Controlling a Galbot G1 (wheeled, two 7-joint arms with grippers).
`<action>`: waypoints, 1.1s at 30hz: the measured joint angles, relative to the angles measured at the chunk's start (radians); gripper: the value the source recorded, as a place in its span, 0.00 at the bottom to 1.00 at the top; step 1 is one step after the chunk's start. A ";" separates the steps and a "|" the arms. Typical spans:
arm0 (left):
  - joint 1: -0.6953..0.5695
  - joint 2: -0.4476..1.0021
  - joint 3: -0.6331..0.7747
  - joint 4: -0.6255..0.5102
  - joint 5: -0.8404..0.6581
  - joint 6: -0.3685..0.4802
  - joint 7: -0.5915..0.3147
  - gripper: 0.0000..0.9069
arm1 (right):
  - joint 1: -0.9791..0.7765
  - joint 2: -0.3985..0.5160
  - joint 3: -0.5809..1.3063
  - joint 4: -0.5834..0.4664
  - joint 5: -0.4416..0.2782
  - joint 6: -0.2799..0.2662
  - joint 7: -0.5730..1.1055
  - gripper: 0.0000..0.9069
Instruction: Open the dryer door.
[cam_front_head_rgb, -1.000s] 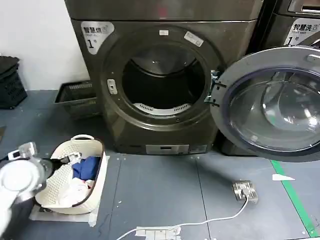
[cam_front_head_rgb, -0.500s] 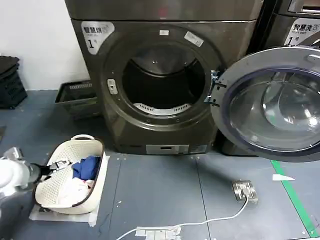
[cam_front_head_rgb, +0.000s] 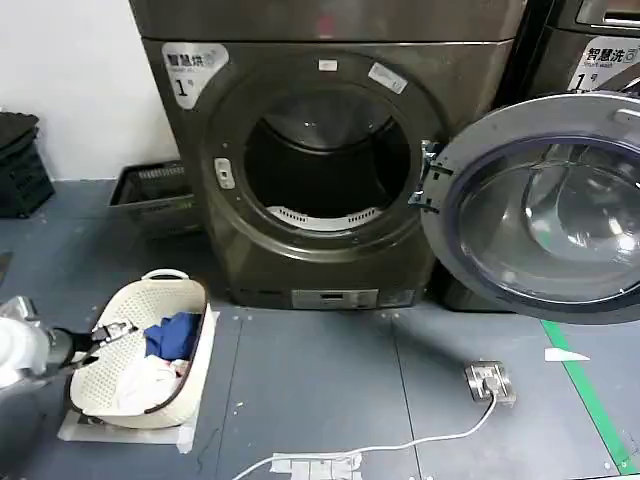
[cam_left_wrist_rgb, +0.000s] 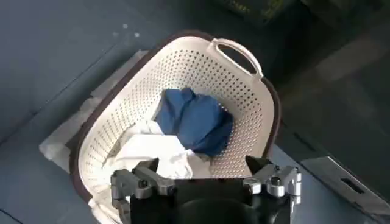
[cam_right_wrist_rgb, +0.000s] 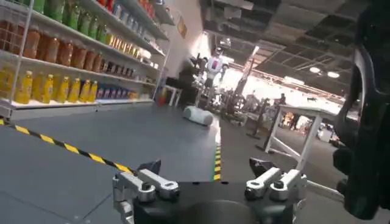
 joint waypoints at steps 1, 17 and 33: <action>0.000 0.001 -0.001 0.003 -0.002 0.000 -0.001 1.00 | 0.000 0.000 0.002 -0.001 0.000 0.000 0.002 1.00; 0.014 0.010 -0.037 0.040 -0.062 0.000 -0.015 1.00 | 0.007 -0.001 0.019 -0.025 0.003 0.011 0.024 1.00; 0.027 0.013 -0.052 0.051 -0.096 -0.018 -0.023 1.00 | 0.006 -0.001 0.012 -0.016 0.005 0.011 0.018 1.00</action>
